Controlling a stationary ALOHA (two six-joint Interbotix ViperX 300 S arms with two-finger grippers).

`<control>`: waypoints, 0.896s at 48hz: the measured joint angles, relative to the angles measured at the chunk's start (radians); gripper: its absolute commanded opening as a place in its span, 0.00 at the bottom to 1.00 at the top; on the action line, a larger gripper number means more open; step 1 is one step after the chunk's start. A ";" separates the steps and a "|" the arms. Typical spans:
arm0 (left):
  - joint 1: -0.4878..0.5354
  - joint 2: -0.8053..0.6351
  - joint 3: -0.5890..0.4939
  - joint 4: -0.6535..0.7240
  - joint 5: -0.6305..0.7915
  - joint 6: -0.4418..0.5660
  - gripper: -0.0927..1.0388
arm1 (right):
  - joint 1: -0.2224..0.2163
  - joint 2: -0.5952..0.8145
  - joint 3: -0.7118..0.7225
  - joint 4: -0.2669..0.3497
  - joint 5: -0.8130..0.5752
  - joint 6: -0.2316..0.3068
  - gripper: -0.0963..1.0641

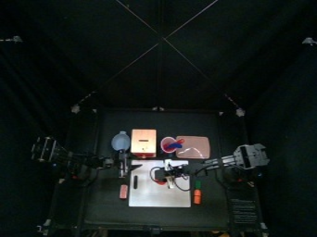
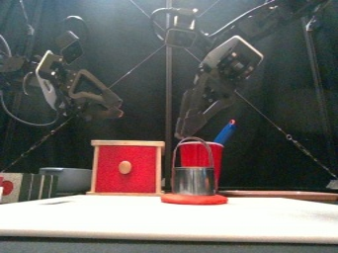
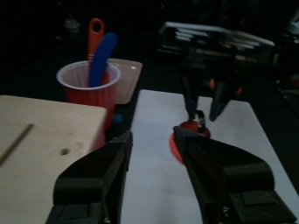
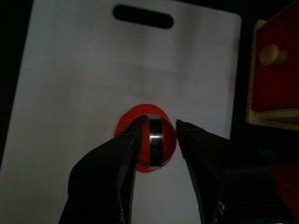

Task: Get the cutter from the drawer then cut the dough then place the extra dough in the bowl
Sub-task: Cut the dough

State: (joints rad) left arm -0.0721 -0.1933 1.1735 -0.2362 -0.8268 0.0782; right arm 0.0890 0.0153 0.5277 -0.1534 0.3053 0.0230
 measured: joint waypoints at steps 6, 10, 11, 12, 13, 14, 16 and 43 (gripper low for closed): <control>-0.060 0.097 -0.074 -0.025 -0.003 0.018 0.84 | -0.002 -0.078 0.104 0.002 -0.144 -0.009 0.73; -0.087 0.167 -0.123 -0.029 -0.009 0.043 0.84 | -0.005 -0.127 0.183 -0.008 -0.261 -0.020 0.73; -0.095 0.186 -0.135 -0.029 -0.014 0.054 0.84 | -0.008 -0.138 0.199 -0.011 -0.288 -0.017 0.73; -0.101 0.204 -0.146 -0.032 -0.017 0.063 0.84 | -0.011 -0.149 0.222 -0.015 -0.321 -0.020 0.73; -0.107 0.219 -0.158 -0.037 -0.021 0.074 0.84 | -0.014 -0.161 0.245 -0.018 -0.354 -0.023 0.73; -0.115 0.238 -0.172 -0.041 -0.026 0.086 0.84 | -0.018 -0.172 0.267 -0.023 -0.382 -0.021 0.73; -0.129 0.265 -0.189 -0.052 -0.035 0.104 0.84 | -0.028 -0.189 0.308 -0.029 -0.440 -0.015 0.73; -0.221 0.391 -0.281 -0.348 -0.077 0.207 0.84 | -0.089 -0.074 0.511 -0.049 -0.999 -0.023 0.73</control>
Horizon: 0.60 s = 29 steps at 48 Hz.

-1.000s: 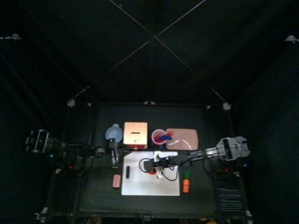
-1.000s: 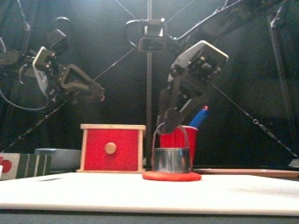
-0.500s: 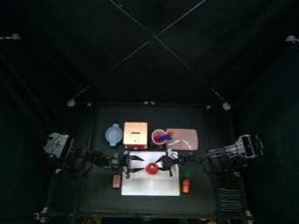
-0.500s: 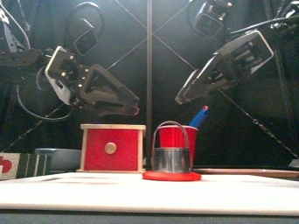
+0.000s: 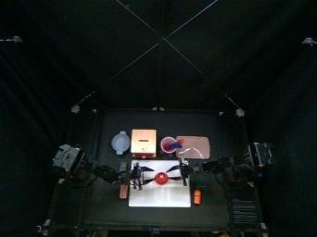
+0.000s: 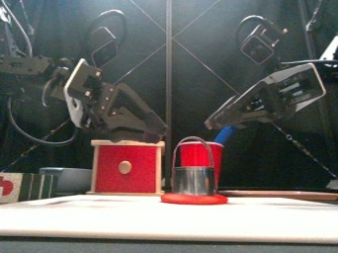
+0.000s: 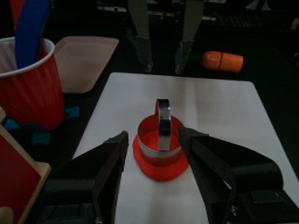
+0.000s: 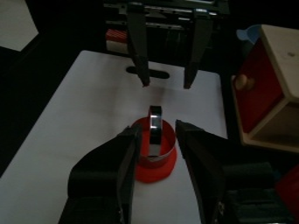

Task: Get the cutter from the drawer then cut the dough then place the extra dough in the bowl
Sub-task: Cut the dough

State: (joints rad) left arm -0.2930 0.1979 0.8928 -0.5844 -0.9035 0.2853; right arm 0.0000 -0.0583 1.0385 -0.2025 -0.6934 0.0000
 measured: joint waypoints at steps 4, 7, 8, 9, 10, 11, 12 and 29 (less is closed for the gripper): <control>-0.002 0.023 -0.020 0.000 0.000 0.000 0.84 | -0.005 0.044 0.000 0.000 -0.046 0.003 0.73; -0.002 0.037 -0.035 0.009 0.002 0.002 0.84 | -0.005 0.067 -0.003 0.000 -0.060 0.006 0.73; -0.002 0.041 -0.038 0.014 0.002 0.000 0.84 | -0.005 0.074 -0.003 0.002 -0.061 0.006 0.73; -0.003 0.044 -0.043 0.018 0.003 0.000 0.84 | -0.006 0.078 -0.003 0.002 -0.063 0.008 0.73; -0.003 0.051 -0.049 0.026 0.005 0.002 0.84 | -0.006 0.081 -0.005 0.002 -0.064 0.008 0.73; -0.003 0.054 -0.054 0.031 0.006 0.002 0.84 | -0.006 0.086 -0.006 0.000 -0.064 0.008 0.73; -0.003 0.057 -0.057 0.034 0.006 0.002 0.84 | -0.006 0.087 -0.006 0.002 -0.066 0.008 0.73; -0.002 0.100 -0.086 0.043 0.012 0.002 0.84 | -0.017 0.126 -0.035 0.002 -0.072 0.006 0.73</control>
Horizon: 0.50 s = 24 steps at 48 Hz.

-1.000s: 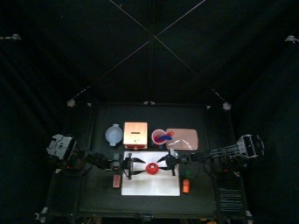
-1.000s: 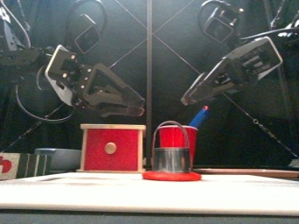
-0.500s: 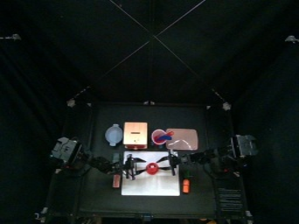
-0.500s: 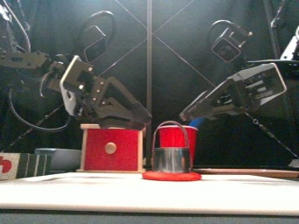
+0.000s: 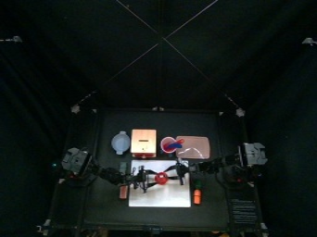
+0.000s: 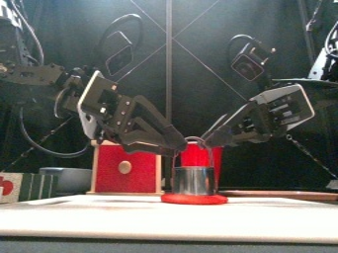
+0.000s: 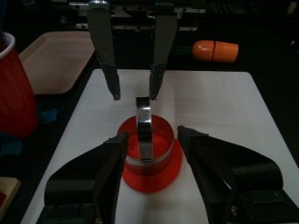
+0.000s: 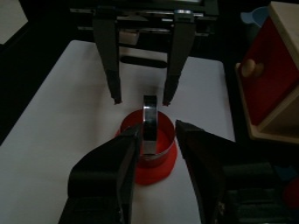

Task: Get the cutter from the drawer then cut the dough then place the extra dough in the bowl
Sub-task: Cut the dough

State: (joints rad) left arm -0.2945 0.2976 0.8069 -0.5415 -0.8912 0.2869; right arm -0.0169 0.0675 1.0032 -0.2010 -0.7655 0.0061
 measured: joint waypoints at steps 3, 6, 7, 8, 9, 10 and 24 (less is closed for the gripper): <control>0.002 0.000 0.000 0.000 -0.002 -0.002 0.84 | 0.000 0.009 -0.005 0.000 0.000 0.002 0.73; 0.003 0.002 0.000 0.000 0.000 0.000 0.84 | 0.000 0.020 -0.009 0.000 0.000 0.002 0.73; 0.002 0.002 0.000 0.000 -0.002 0.000 0.84 | 0.000 0.023 -0.011 0.000 0.000 0.000 0.73; 0.003 0.002 0.000 -0.002 0.000 0.000 0.84 | 0.000 0.029 -0.012 0.000 0.000 -0.002 0.73; 0.002 0.002 -0.002 0.000 -0.002 0.000 0.84 | 0.000 0.032 -0.015 0.000 0.000 -0.002 0.73; 0.003 0.002 -0.002 -0.002 0.000 -0.002 0.84 | 0.002 0.035 -0.018 0.000 0.000 -0.002 0.73; 0.006 0.002 -0.009 -0.011 0.000 0.000 0.84 | 0.014 0.055 -0.029 0.002 0.025 0.002 0.74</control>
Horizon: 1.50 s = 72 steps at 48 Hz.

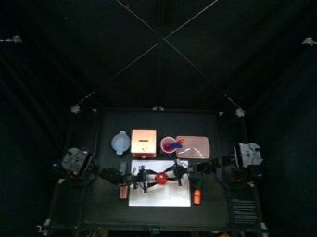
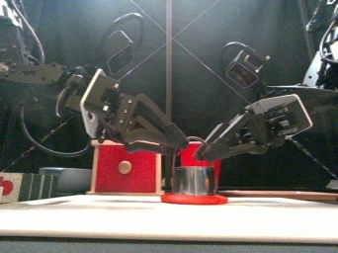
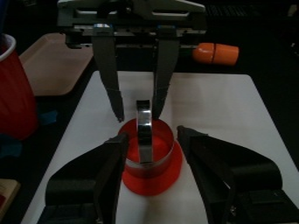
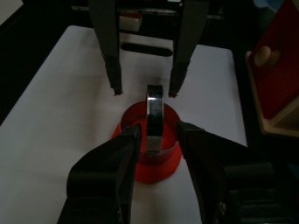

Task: Get the cutter from the drawer then cut the dough then place the extra dough in the bowl
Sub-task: Cut the dough

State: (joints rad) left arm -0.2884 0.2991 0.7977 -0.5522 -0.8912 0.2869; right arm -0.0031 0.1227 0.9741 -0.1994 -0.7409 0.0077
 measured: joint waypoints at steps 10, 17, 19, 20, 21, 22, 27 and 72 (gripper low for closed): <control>0.009 0.000 -0.006 -0.006 0.002 0.000 0.84 | 0.009 0.000 0.000 0.018 0.023 0.005 0.74; 0.011 0.000 -0.006 -0.006 0.011 -0.002 0.83 | 0.025 0.000 -0.002 0.025 0.023 0.005 0.74; 0.012 0.000 -0.006 -0.006 0.017 0.000 0.82 | 0.028 0.000 -0.003 0.026 0.023 0.003 0.74; 0.011 0.000 -0.008 -0.005 0.020 -0.002 0.81 | 0.029 0.002 -0.003 0.028 0.023 0.003 0.74; 0.012 0.000 -0.008 -0.006 0.021 0.000 0.81 | 0.031 0.002 -0.003 0.028 0.023 0.003 0.74; 0.012 0.000 -0.009 -0.006 0.023 0.000 0.80 | 0.032 0.000 -0.005 0.028 0.025 0.003 0.74; 0.015 0.000 -0.014 -0.011 0.035 0.000 0.77 | 0.040 0.002 -0.006 0.032 0.023 0.000 0.73; 0.028 0.063 -0.035 -0.017 0.155 -0.002 0.53 | 0.041 0.009 -0.012 0.064 0.104 0.006 0.45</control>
State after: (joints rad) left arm -0.2608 0.3620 0.7624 -0.5691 -0.7363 0.2853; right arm 0.0383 0.1319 0.9618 -0.1350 -0.6366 0.0138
